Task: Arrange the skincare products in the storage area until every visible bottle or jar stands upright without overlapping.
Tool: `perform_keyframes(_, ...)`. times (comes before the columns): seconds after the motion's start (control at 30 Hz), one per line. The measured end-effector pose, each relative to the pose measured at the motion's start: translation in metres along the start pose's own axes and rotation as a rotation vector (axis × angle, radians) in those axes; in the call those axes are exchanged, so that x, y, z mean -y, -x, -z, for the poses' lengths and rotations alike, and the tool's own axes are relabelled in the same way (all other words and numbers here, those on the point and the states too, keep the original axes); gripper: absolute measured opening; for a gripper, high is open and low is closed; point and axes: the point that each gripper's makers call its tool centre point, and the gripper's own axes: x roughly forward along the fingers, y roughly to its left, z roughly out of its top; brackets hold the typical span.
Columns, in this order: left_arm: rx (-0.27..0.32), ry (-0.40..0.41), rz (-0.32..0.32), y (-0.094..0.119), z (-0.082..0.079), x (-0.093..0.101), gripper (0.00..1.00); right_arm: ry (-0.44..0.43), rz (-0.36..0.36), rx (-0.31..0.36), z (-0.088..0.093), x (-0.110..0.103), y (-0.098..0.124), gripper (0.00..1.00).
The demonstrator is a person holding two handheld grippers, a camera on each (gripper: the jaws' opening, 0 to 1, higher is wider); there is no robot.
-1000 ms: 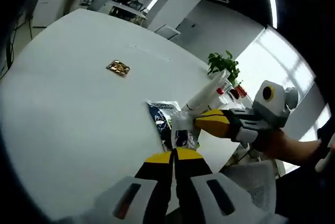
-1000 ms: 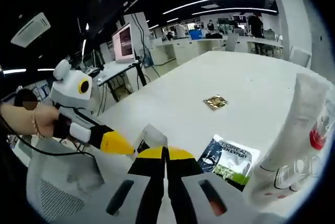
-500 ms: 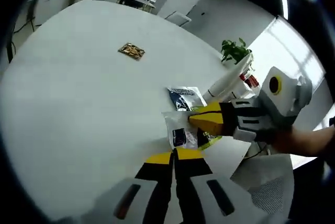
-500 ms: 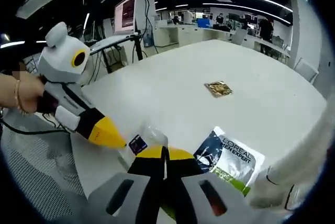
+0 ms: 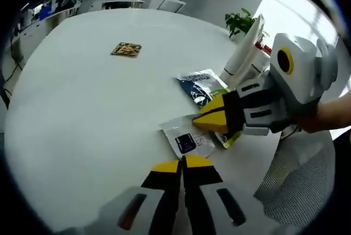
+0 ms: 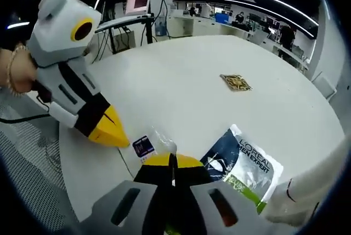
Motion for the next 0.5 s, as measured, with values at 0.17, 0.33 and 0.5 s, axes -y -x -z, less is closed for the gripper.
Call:
perform_keyframes(0.17,0.0,-0.107,-0.01,0.0,0.0,0.001,0.01,0.043,0.008,0.0,-0.003,0.0,-0.002,0.01)
perform_keyframes(0.33,0.027,-0.309,-0.058,0.005,-0.005,-0.002,0.02,0.05,0.002,0.001,-0.003,0.001,-0.002,0.01)
perform_keyframes(0.5,0.1,-0.391,0.001,0.004,-0.026,0.013,0.15,0.068,-0.003,-0.005,-0.003,0.0,-0.003,0.01)
